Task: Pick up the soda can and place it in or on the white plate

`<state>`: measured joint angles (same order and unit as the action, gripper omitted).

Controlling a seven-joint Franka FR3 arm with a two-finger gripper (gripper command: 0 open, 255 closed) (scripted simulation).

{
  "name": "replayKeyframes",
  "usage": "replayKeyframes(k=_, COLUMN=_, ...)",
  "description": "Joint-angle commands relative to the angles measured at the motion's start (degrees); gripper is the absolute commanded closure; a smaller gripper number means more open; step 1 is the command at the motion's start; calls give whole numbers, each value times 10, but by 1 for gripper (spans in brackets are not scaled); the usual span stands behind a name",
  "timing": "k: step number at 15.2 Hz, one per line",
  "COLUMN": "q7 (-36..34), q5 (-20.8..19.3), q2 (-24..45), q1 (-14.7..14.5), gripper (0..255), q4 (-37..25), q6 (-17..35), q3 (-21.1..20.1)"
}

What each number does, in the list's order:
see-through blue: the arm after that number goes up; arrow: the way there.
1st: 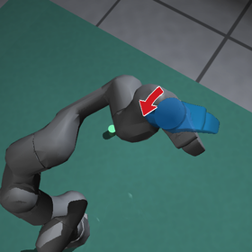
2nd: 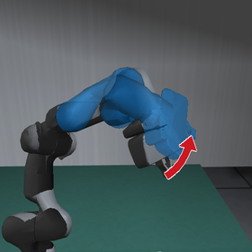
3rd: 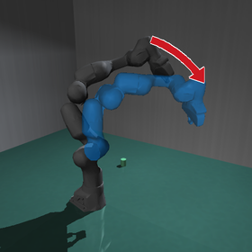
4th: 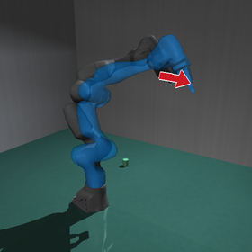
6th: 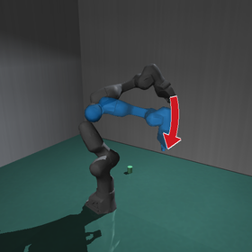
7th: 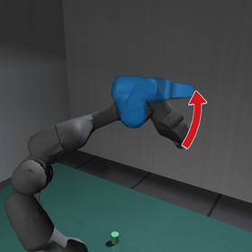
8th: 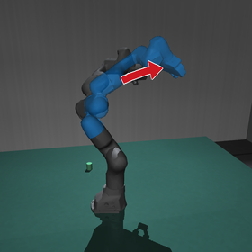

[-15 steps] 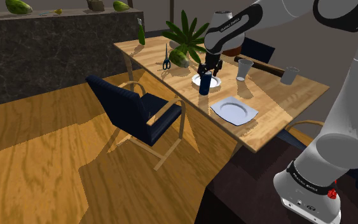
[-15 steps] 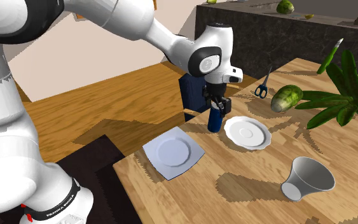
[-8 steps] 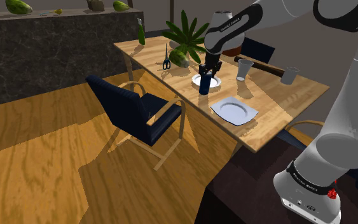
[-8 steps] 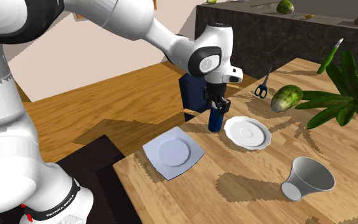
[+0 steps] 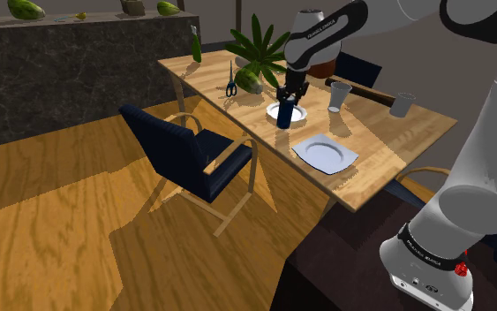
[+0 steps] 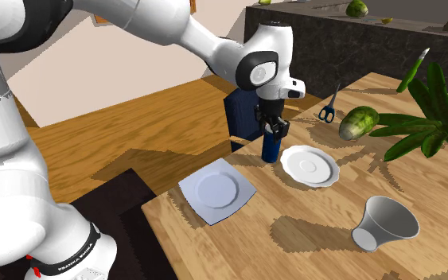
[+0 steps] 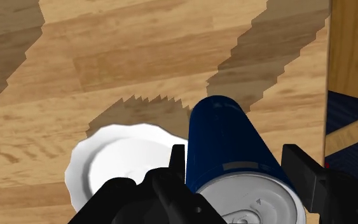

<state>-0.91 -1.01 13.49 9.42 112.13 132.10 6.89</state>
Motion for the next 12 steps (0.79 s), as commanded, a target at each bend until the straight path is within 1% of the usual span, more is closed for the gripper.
replayKeyframes(k=1, q7=0, q5=-1, q2=-7, q1=0, gripper=255, q4=-7, q6=-14, q3=0)
replayKeyframes(k=12, q7=0, q5=-4, q2=-40, q1=-1, gripper=255, q4=-52, q6=-91, q3=1)
